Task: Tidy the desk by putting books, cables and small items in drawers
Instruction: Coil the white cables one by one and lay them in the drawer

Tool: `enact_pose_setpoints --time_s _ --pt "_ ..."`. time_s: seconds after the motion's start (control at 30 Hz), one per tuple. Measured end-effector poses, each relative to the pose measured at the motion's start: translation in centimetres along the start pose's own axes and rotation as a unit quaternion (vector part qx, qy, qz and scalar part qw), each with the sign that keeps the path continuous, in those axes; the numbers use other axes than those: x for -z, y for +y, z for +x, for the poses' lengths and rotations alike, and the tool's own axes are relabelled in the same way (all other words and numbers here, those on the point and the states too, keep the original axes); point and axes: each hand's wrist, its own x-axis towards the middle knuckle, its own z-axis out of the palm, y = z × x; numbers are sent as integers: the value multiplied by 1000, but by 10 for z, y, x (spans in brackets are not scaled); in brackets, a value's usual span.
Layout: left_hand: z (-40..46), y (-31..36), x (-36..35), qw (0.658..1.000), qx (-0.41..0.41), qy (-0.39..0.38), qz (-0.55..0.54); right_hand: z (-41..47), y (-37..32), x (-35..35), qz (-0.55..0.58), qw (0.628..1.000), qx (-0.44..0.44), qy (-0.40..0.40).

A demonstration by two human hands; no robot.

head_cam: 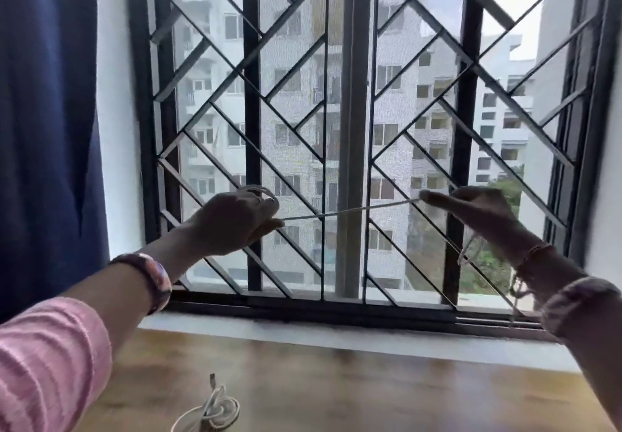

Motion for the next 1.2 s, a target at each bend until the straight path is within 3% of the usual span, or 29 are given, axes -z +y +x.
enact_pose_setpoints --time_s 0.1,0.23,0.33,0.43,0.5,0.57,0.67,0.77,0.87,0.9,0.93,1.03,1.1,1.2 --pt "1 -1 -9 999 25 -42 25 6 2 6 104 992 -64 5" --pt "-3 -9 -17 979 120 -135 93 10 8 15 79 996 -30 -9" --pt "-8 -14 -14 961 215 -152 88 14 18 19 101 992 -13 81" --pt "-7 -24 -2 898 377 -203 99 18 30 25 143 972 -31 184" --pt "-10 -35 6 830 502 -243 23 17 39 29 148 961 -46 231" --pt "-13 -46 10 748 607 -239 -126 14 49 29 133 948 -80 279" --pt "-6 -47 21 590 696 -178 -369 8 65 24 72 943 -136 295" --pt "2 -46 37 422 724 -40 -543 -7 76 17 -35 960 -135 243" --pt "12 -48 58 243 658 128 -701 -23 84 10 -119 968 -92 200" --pt "15 -48 64 202 628 189 -727 -27 85 7 -167 966 -78 184" --pt "18 -48 67 196 608 243 -730 -32 87 3 -235 956 -65 163" --pt "20 -56 55 314 635 304 -636 -45 89 -10 -413 899 68 130" --pt "22 -65 38 365 678 316 -555 -54 88 -16 -442 874 181 85" --pt "28 -60 27 481 736 304 -367 -57 89 -19 -424 861 275 57"
